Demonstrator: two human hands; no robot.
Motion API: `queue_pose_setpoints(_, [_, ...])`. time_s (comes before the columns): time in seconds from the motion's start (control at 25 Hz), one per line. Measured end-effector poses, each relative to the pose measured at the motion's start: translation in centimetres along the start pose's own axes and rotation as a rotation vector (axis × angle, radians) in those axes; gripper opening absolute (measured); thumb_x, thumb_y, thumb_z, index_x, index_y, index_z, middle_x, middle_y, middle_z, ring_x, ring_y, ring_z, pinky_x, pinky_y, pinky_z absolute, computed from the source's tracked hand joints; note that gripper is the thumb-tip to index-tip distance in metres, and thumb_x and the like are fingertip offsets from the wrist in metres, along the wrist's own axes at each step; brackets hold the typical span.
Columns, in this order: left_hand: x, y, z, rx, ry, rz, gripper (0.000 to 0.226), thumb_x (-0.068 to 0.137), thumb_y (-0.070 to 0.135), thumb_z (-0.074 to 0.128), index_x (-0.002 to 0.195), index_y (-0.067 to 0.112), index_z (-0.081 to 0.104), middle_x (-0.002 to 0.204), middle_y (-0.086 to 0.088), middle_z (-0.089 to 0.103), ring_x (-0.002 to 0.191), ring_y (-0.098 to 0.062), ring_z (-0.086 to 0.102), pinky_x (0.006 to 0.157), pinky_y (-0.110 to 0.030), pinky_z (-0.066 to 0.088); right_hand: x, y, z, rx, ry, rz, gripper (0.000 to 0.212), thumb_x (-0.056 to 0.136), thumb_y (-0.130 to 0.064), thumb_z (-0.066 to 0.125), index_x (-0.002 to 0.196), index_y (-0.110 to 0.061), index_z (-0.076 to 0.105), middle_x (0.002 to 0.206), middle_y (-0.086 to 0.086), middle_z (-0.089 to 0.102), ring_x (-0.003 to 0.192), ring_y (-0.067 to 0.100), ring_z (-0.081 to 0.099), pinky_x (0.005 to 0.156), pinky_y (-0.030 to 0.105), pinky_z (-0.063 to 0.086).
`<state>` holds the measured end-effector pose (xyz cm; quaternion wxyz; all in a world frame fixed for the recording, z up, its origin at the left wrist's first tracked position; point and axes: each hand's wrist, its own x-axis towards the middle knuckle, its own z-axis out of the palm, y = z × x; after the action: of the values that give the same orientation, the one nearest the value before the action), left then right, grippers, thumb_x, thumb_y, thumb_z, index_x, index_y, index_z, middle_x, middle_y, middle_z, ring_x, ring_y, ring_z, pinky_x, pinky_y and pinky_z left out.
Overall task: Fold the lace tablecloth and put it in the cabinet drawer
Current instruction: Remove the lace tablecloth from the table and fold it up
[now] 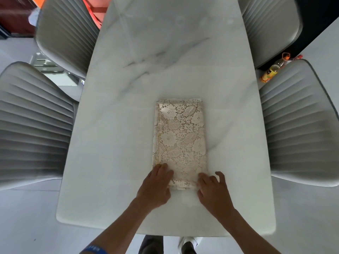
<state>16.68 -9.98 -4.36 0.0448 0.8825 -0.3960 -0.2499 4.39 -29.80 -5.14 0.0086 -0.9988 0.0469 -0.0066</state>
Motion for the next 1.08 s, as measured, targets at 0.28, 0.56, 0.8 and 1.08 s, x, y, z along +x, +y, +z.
queue_pose_setpoints(0.28, [-2.3, 0.6, -0.7, -0.008, 0.140, 0.037, 0.032, 0.071, 0.009, 0.074, 0.102, 0.010, 0.065, 0.098, -0.005, 0.072, 0.090, -0.029, 0.069, 0.052, -0.037, 0.056, -2.6, 0.9, -3.0, 0.479, -0.005, 0.045, 0.009, 0.077, -0.029, 0.062, 0.084, -0.023, 0.058, 0.070, -0.013, 0.062, 0.066, 0.010, 0.056, 0.091, 0.037, 0.042])
queue_pose_setpoints(0.56, [-2.8, -1.0, -2.1, -0.302, -0.079, -0.018, 0.028, 0.079, 0.045, 0.057, 0.105, 0.037, 0.061, 0.091, 0.009, 0.070, 0.086, -0.015, 0.066, 0.069, -0.024, 0.047, -3.1, 1.9, -2.1, 0.550, -0.134, 0.086, 0.026, 0.081, -0.020, 0.072, 0.106, -0.014, 0.073, 0.110, 0.003, 0.072, 0.110, 0.023, 0.064, 0.095, 0.038, 0.048])
queue_pose_setpoints(0.8, [-3.6, -3.9, -1.6, -1.011, -0.131, -0.172, 0.048, 0.066, 0.044, 0.084, 0.105, 0.059, 0.061, 0.106, 0.030, 0.069, 0.097, 0.006, 0.062, 0.082, -0.019, 0.046, 1.0, 2.7, -3.4, 0.942, -0.265, 0.428, 0.020, 0.095, -0.045, 0.053, 0.085, -0.030, 0.062, 0.071, -0.004, 0.067, 0.066, 0.009, 0.059, 0.063, 0.026, 0.045])
queue_pose_setpoints(1.08, [0.0, -2.1, -1.0, -0.755, 0.175, -0.420, 0.021, 0.097, 0.046, 0.051, 0.100, 0.030, 0.064, 0.092, 0.010, 0.070, 0.090, -0.020, 0.064, 0.074, -0.033, 0.047, 4.6, 1.1, -1.2, 0.667, -0.194, 0.678, 0.031, 0.098, -0.048, 0.046, 0.080, -0.023, 0.047, 0.068, -0.002, 0.060, 0.075, 0.032, 0.062, 0.060, 0.033, 0.034])
